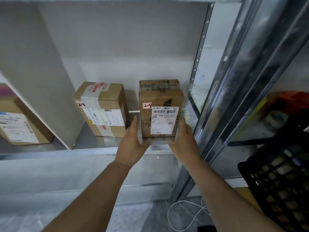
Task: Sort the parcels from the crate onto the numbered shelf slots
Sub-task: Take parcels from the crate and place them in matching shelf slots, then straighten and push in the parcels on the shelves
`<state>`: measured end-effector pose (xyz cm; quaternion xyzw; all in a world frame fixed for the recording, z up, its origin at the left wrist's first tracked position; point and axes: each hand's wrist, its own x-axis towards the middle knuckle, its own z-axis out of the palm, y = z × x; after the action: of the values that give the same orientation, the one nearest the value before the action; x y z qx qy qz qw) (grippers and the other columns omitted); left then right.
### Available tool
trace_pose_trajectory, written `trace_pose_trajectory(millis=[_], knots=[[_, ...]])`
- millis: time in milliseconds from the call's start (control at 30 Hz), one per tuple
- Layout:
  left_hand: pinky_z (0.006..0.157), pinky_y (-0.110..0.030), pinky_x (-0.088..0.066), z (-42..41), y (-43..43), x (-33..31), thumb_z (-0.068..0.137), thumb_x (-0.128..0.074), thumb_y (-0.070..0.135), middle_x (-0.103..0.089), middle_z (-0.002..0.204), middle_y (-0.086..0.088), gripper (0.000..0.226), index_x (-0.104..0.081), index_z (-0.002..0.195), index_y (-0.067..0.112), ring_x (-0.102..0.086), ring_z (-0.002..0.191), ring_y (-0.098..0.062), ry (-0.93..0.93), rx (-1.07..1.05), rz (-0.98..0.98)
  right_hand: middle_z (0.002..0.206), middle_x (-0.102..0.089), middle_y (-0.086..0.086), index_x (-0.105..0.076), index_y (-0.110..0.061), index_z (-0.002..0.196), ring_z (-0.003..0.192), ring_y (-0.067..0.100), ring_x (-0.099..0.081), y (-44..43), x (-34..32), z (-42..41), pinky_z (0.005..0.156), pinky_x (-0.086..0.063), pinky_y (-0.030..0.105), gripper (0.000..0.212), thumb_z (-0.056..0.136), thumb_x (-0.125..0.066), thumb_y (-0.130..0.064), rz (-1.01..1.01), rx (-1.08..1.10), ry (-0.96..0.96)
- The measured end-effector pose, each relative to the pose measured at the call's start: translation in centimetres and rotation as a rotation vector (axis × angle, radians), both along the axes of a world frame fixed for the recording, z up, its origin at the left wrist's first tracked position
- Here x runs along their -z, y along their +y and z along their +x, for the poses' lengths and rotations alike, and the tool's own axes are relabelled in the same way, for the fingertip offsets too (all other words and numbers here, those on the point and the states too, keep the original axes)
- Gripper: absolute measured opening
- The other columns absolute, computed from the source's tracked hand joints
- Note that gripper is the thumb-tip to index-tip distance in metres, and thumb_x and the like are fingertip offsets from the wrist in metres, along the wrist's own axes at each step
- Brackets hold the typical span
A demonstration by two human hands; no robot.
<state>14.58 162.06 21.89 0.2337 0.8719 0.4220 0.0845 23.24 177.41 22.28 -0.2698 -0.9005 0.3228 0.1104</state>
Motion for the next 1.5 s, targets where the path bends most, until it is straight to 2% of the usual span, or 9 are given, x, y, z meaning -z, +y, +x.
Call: trace_pose_trajectory(millis=[167,367,500,700,833,1100,1200,1300,1500], knots=[[0.098,-0.028,-0.041,4.3,-2.4,-3.7,0.087,-0.065,0.035,-0.039,0.147,-0.002,0.074,-0.026,0.149,0.021,-0.041,0.131,-0.021,0.270,0.035,-0.150,0.146,-0.030,0.004,-0.028,-0.021,0.145,0.132,0.022,-0.033,-2.2,-3.8,3.7,0.100,-0.042,0.034,0.061,0.091,-0.056,-0.022,0.326,-0.049,-0.076],[0.078,-0.039,-0.052,5.1,-6.1,-10.4,0.075,-0.076,0.033,-0.068,0.110,-0.010,0.050,-0.065,0.120,0.014,-0.063,0.101,-0.035,0.629,0.084,-0.264,0.121,-0.057,0.000,-0.055,-0.020,0.125,0.108,0.019,-0.053,-4.8,-11.1,5.7,0.082,-0.046,0.030,0.034,0.093,-0.051,-0.030,0.547,-0.090,0.014],[0.096,-0.034,-0.042,4.7,-8.1,-16.1,0.086,-0.064,0.043,-0.061,0.126,-0.004,0.049,-0.058,0.129,0.020,-0.051,0.120,-0.027,0.654,0.016,-0.161,0.118,-0.059,-0.006,-0.057,-0.025,0.126,0.108,0.016,-0.054,-6.2,-17.2,6.8,0.079,-0.041,0.026,0.035,0.093,-0.053,-0.033,0.498,-0.053,0.190],[0.096,-0.038,-0.046,4.6,-8.5,-25.2,0.089,-0.060,0.039,-0.057,0.127,0.001,0.050,-0.051,0.135,0.021,-0.053,0.116,-0.018,0.763,-0.029,0.120,0.121,-0.056,0.005,-0.054,-0.014,0.131,0.111,0.024,-0.053,-6.2,-26.2,7.1,0.087,-0.045,0.033,0.041,0.091,-0.059,-0.025,0.471,0.034,0.570],[0.104,-0.039,-0.042,3.5,-6.7,-29.9,0.092,-0.058,0.039,-0.050,0.138,-0.001,0.057,-0.041,0.142,0.017,-0.048,0.125,-0.018,0.770,-0.034,0.218,0.134,-0.046,0.008,-0.041,-0.015,0.142,0.123,0.023,-0.046,-4.9,-31.2,5.1,0.104,-0.040,0.039,0.054,0.092,-0.059,-0.027,0.406,0.041,0.670],[0.109,-0.037,-0.036,-0.8,-0.4,-35.4,0.089,-0.061,0.036,-0.042,0.148,-0.004,0.071,-0.027,0.149,0.017,-0.042,0.134,-0.024,0.566,-0.044,0.254,0.136,-0.045,0.013,-0.028,-0.005,0.138,0.122,0.032,-0.050,-1.2,-34.8,-1.1,0.100,-0.045,0.047,0.066,0.085,-0.066,-0.016,0.262,0.073,0.525],[0.091,-0.025,-0.036,-1.3,1.1,-36.3,0.092,-0.059,0.027,-0.047,0.142,-0.008,0.057,-0.035,0.141,0.011,-0.048,0.124,-0.025,0.460,-0.076,0.214,0.136,-0.047,0.015,-0.024,-0.002,0.142,0.120,0.034,-0.051,0.1,-34.9,-2.5,0.096,-0.046,0.040,0.069,0.087,-0.064,-0.016,0.203,0.104,0.468],[0.082,-0.029,-0.045,-2.3,2.3,-36.0,0.090,-0.060,0.027,-0.059,0.124,-0.006,0.036,-0.049,0.121,0.012,-0.057,0.102,-0.023,0.388,-0.072,0.156,0.125,-0.054,0.014,-0.035,-0.004,0.134,0.109,0.031,-0.056,1.0,-34.9,-3.0,0.079,-0.044,0.031,0.051,0.090,-0.059,-0.013,0.188,0.125,0.421],[0.086,-0.032,-0.048,-3.0,2.9,-34.5,0.088,-0.063,0.023,-0.065,0.117,-0.007,0.034,-0.056,0.118,0.009,-0.060,0.106,-0.026,0.470,-0.122,0.163,0.112,-0.060,0.013,-0.048,-0.004,0.116,0.090,0.026,-0.054,1.4,-34.6,-2.8,0.072,-0.044,0.031,0.028,0.090,-0.055,-0.008,0.258,0.112,0.449]])
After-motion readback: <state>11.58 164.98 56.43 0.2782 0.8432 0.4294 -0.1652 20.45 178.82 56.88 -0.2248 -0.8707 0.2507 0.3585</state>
